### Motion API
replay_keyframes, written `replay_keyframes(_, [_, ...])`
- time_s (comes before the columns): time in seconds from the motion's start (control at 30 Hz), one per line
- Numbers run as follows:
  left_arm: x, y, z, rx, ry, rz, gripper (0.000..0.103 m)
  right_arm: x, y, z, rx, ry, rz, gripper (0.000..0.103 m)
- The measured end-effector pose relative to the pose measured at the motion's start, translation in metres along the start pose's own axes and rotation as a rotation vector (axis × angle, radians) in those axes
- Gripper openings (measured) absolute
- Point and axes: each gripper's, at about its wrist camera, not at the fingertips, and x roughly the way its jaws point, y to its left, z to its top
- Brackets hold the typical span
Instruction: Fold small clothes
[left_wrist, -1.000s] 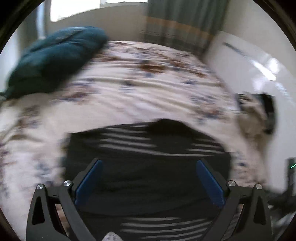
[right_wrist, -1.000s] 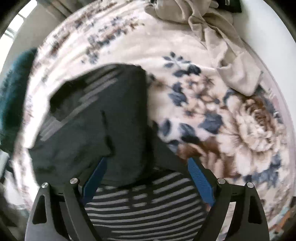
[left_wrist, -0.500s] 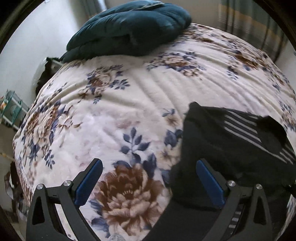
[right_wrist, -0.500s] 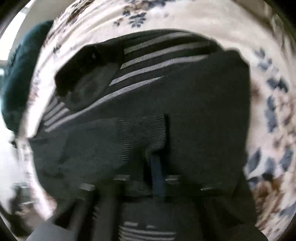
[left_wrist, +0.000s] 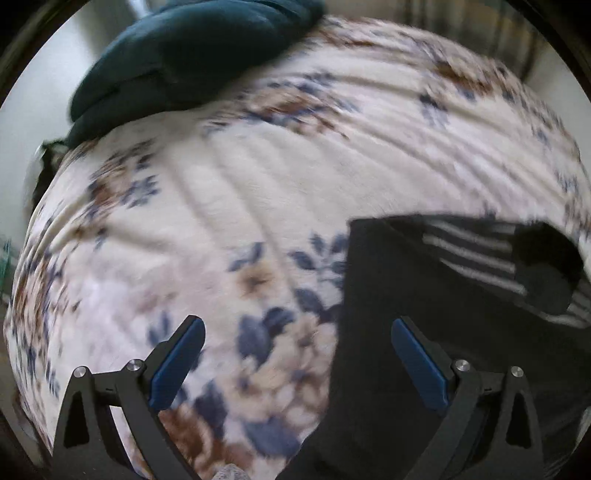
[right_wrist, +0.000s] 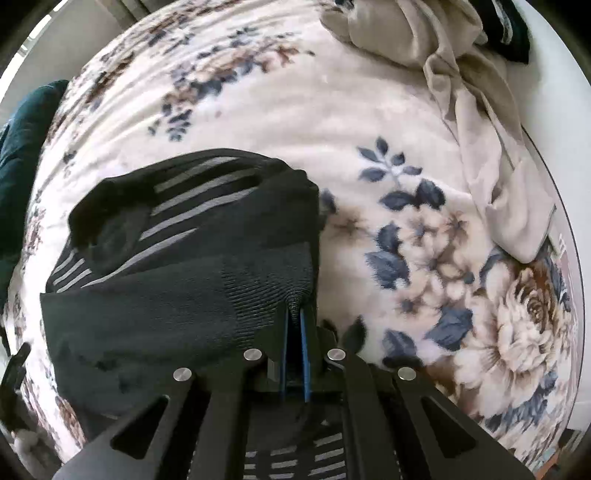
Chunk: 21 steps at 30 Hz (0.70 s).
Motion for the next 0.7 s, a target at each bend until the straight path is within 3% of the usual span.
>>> replay_keyframes(0.1, [0.016, -0.009, -0.006, 0.062, 0.046, 0.027, 0.103, 0.009, -0.008, 0.005, 0.046, 0.057, -0.051, 0.016])
replay_keyframes(0.13, [0.013, -0.007, -0.009, 0.064, 0.043, 0.022, 0.103, 0.004, -0.009, 0.005, 0.06, 0.044, -0.053, 0.018])
replay_keyframes(0.2, [-0.002, -0.002, -0.02, 0.068, 0.01, 0.001, 0.103, -0.017, -0.006, -0.001, 0.057, -0.021, -0.022, 0.033])
replay_keyframes(0.27, [-0.011, 0.003, -0.034, 0.089, -0.003, 0.005, 0.103, -0.031, 0.01, -0.011, -0.009, -0.061, 0.032, 0.036])
replay_keyframes(0.37, [0.001, 0.007, -0.054, 0.124, 0.045, 0.039, 0.103, -0.022, 0.036, -0.03, -0.139, -0.024, 0.063, 0.036])
replay_keyframes(0.43, [0.013, 0.016, -0.068, 0.105, 0.096, 0.027, 0.103, 0.002, 0.045, -0.04, -0.184, 0.031, 0.028, 0.036])
replay_keyframes(0.53, [0.012, 0.026, -0.075, 0.068, 0.104, -0.011, 0.103, 0.038, 0.042, -0.055, -0.21, 0.125, -0.058, 0.036])
replay_keyframes(0.67, [-0.01, 0.03, -0.073, 0.047, 0.078, -0.033, 0.103, 0.027, 0.036, -0.065, -0.213, 0.127, -0.057, 0.037])
replay_keyframes(0.7, [-0.019, 0.03, -0.071, 0.044, 0.061, -0.038, 0.103, 0.02, 0.034, -0.067, -0.202, 0.124, -0.044, 0.048])
